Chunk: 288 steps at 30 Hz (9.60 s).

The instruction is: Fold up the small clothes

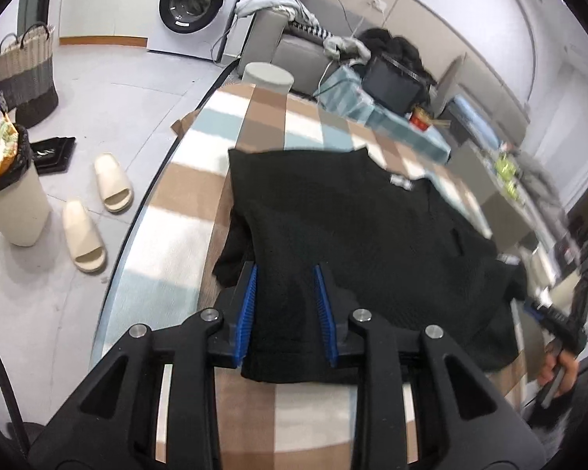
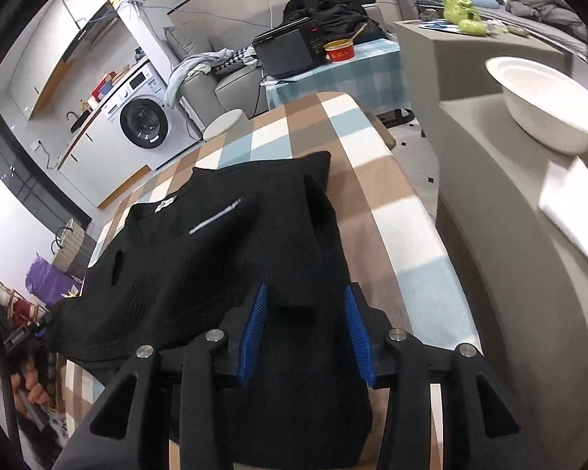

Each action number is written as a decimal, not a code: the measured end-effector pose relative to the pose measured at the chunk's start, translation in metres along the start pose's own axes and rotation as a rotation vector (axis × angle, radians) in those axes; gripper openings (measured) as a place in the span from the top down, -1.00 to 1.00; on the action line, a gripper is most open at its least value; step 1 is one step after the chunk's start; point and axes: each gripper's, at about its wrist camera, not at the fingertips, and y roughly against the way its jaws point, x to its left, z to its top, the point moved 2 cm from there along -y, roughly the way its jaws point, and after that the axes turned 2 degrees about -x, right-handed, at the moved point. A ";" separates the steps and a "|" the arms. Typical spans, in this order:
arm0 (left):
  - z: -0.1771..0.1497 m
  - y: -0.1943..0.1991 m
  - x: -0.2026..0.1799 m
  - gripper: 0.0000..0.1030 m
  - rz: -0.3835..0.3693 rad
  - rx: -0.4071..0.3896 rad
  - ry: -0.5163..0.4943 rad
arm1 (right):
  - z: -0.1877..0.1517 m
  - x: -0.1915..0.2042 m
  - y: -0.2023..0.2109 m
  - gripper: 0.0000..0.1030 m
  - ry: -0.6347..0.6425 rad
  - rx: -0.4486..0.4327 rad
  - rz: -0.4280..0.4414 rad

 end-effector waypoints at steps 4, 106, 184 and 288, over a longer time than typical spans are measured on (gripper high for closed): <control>-0.014 0.008 -0.004 0.64 0.005 -0.001 -0.033 | -0.011 -0.004 0.002 0.19 -0.016 0.007 0.004; 0.028 -0.022 0.009 0.83 -0.152 -0.061 0.105 | 0.032 0.022 -0.027 0.84 0.039 -0.005 0.240; 0.083 -0.133 0.030 0.55 0.135 -0.015 0.044 | 0.135 0.019 -0.108 0.91 0.134 -0.171 -0.029; 0.076 -0.057 0.002 0.99 0.057 -0.221 -0.026 | 0.119 0.049 -0.067 0.82 0.273 -0.250 0.031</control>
